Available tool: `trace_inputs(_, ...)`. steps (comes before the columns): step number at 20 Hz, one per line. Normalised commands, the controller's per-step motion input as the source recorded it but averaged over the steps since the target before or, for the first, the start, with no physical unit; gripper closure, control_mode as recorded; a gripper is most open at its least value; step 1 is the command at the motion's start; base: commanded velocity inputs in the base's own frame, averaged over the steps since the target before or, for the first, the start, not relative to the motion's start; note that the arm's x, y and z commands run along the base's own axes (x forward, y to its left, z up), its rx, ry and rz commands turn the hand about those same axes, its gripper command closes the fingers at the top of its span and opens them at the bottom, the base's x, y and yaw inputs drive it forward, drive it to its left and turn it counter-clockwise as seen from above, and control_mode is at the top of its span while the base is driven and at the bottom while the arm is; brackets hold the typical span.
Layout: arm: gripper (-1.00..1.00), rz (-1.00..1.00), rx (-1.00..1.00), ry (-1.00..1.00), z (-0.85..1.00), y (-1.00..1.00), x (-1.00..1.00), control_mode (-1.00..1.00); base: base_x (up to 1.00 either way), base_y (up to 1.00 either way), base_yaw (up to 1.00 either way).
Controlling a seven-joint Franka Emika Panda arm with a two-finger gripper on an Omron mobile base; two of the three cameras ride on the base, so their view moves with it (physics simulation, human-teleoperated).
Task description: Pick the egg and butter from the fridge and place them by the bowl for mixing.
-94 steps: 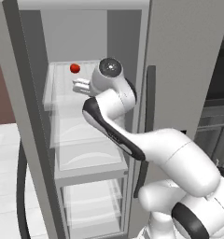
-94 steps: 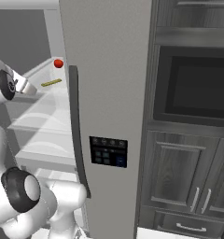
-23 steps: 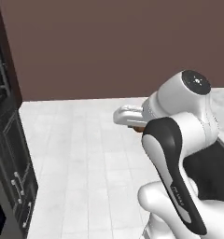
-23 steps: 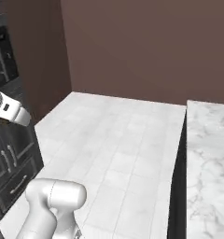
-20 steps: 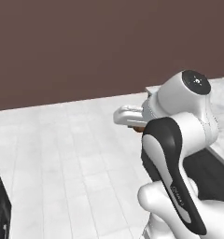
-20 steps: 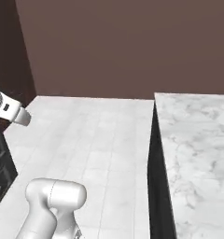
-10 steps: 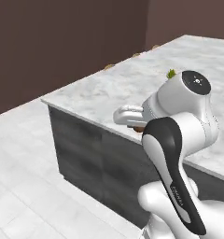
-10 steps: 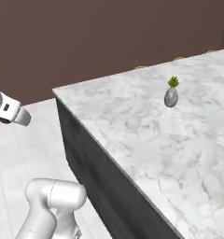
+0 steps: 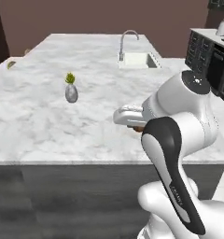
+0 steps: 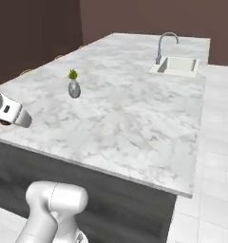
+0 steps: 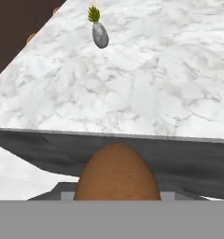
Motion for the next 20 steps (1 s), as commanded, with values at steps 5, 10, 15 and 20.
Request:
trace_inputs(5,1.0,0.0,0.0,0.0,0.0,0.0,0.0,1.0,0.0,0.07,-0.94)
trace_inputs(10,1.0,0.0,0.0,0.0,0.0,0.0,0.0,1.0,0.17,-0.06,-0.62)
trace_inputs(15,1.0,0.0,0.0,0.0,0.0,0.0,0.0,1.0,0.28,-0.19,-0.45)
trace_inputs(20,1.0,0.0,0.0,0.0,0.0,0.0,0.0,1.0,0.46,-0.24,-0.3)
